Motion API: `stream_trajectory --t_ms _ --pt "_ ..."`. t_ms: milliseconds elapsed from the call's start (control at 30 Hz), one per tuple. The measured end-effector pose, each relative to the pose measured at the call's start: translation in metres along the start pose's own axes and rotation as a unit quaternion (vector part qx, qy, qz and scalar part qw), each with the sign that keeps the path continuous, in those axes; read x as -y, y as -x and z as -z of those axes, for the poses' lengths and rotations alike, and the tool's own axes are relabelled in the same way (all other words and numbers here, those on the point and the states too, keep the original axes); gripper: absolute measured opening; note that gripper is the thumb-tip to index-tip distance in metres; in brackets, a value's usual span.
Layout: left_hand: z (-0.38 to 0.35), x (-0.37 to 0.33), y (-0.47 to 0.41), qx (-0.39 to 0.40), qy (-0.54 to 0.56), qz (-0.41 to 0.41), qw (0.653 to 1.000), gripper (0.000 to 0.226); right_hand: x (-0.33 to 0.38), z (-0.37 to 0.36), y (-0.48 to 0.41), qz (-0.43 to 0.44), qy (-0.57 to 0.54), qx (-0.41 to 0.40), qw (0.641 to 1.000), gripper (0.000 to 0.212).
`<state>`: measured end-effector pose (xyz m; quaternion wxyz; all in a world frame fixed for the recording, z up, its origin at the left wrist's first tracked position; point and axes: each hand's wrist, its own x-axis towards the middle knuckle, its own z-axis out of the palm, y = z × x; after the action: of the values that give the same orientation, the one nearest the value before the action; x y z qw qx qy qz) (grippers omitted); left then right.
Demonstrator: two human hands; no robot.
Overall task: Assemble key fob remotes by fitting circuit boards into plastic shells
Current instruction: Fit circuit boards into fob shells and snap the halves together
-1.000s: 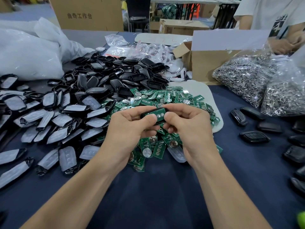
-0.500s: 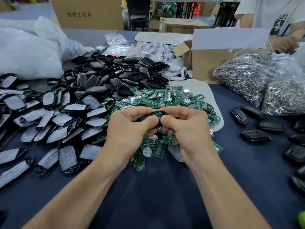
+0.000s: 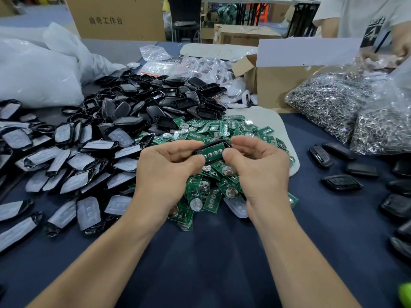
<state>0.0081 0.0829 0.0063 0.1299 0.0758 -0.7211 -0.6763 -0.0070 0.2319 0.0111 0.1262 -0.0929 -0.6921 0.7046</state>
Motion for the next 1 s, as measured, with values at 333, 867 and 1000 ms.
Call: stream_trajectory --t_ms 333,867,1000 --pt "-0.002 0.004 0.002 -0.037 0.024 0.019 0.999 0.029 0.0 -0.004 0.008 0.13 0.2 -0.026 0.971 0.013" --pt "0.0 0.0 -0.004 -0.071 -0.052 0.043 0.995 0.03 0.01 0.003 -0.006 -0.104 -0.187 0.065 0.975 0.027" --pt "0.005 0.0 -0.011 -0.075 -0.288 -0.089 0.951 0.036 0.008 0.007 -0.009 -0.113 -0.197 0.048 0.973 0.022"
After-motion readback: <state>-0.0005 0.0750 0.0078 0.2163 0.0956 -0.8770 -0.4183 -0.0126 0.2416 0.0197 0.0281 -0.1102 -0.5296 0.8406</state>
